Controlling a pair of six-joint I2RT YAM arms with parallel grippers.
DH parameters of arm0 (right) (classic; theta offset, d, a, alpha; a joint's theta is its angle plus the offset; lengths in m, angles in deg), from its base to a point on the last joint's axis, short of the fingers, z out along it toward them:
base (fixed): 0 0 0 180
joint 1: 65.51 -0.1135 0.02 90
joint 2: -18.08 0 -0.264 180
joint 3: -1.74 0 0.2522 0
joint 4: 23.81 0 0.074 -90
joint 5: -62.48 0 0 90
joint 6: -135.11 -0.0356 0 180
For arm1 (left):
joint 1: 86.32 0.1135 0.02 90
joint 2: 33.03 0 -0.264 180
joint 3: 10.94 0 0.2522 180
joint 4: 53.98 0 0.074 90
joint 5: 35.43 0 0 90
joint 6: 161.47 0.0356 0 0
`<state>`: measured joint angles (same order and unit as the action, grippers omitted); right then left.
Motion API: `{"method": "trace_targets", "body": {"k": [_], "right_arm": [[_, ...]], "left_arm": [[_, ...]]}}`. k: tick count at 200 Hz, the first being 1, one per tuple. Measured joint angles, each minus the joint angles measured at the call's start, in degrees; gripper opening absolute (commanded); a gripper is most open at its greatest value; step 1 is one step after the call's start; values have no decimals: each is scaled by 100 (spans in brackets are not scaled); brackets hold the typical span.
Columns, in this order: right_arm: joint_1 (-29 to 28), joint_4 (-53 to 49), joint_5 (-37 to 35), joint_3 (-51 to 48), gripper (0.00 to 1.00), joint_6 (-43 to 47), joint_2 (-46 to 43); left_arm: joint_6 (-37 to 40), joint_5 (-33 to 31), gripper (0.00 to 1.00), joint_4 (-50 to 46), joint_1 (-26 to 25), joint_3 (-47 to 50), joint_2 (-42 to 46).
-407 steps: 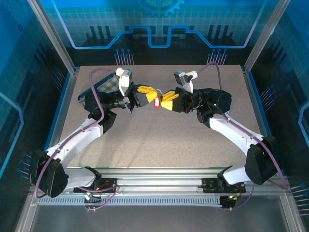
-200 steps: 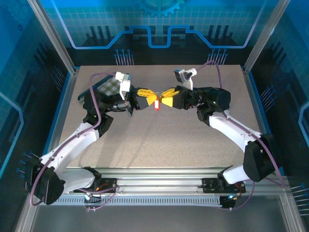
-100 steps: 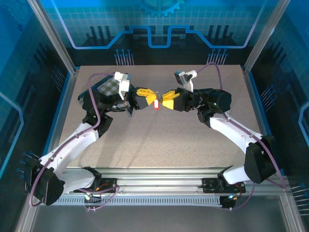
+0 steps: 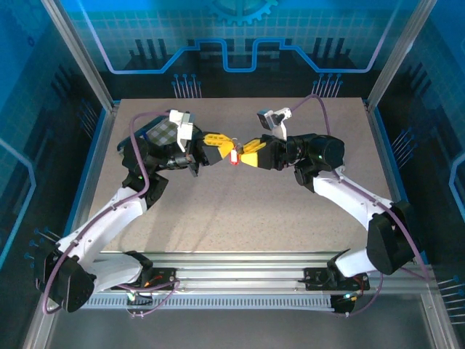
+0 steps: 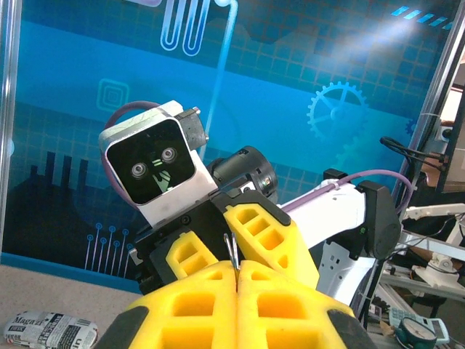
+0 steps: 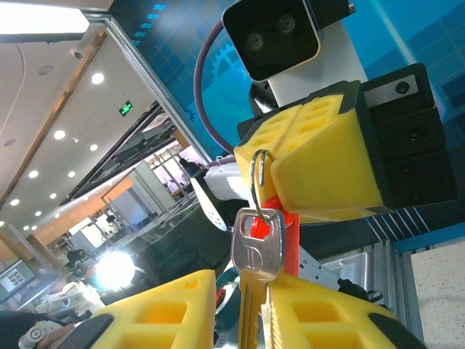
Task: Remove the keys from the keyring
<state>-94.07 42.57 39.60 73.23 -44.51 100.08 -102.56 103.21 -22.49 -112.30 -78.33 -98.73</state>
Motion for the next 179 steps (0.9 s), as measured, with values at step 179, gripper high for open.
{"method": "trace_targets", "body": {"k": [179], "right_arm": [[238, -4083, -92, 138, 0, 3101, -953]], "left_arm": [[2920, -1613, 0, -2903, -682, -48, 1086]]}}
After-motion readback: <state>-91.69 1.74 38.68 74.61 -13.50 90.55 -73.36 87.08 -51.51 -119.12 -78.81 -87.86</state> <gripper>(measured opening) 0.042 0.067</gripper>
